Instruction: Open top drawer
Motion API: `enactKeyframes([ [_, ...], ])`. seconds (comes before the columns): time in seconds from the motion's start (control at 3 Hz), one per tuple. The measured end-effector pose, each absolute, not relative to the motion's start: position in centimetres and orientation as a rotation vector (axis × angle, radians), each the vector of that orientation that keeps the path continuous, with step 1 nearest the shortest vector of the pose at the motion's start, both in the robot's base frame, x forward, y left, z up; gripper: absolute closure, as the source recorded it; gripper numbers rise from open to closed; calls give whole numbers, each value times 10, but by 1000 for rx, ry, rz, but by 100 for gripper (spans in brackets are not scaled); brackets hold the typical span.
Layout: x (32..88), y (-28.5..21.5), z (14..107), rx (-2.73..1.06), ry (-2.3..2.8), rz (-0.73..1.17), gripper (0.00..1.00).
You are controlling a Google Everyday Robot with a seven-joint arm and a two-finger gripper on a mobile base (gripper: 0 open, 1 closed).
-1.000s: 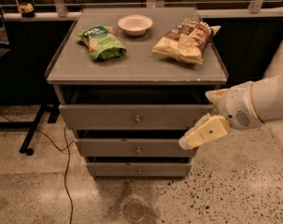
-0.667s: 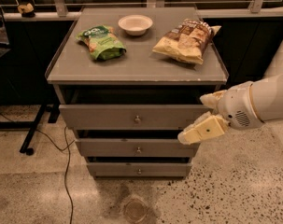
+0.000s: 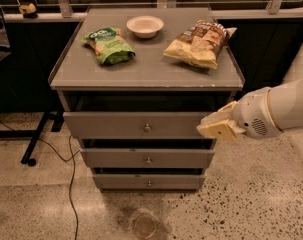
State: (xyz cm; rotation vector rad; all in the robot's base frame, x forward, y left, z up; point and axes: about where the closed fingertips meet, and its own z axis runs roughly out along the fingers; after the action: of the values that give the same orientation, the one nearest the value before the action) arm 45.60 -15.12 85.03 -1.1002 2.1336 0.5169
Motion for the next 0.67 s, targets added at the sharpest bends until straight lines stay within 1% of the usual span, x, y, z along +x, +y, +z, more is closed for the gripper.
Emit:
enactKeyframes([
  [0.33, 456, -151, 850, -1100, 2134, 517, 89],
  [0.67, 461, -146, 841, -1008, 2146, 539, 100],
])
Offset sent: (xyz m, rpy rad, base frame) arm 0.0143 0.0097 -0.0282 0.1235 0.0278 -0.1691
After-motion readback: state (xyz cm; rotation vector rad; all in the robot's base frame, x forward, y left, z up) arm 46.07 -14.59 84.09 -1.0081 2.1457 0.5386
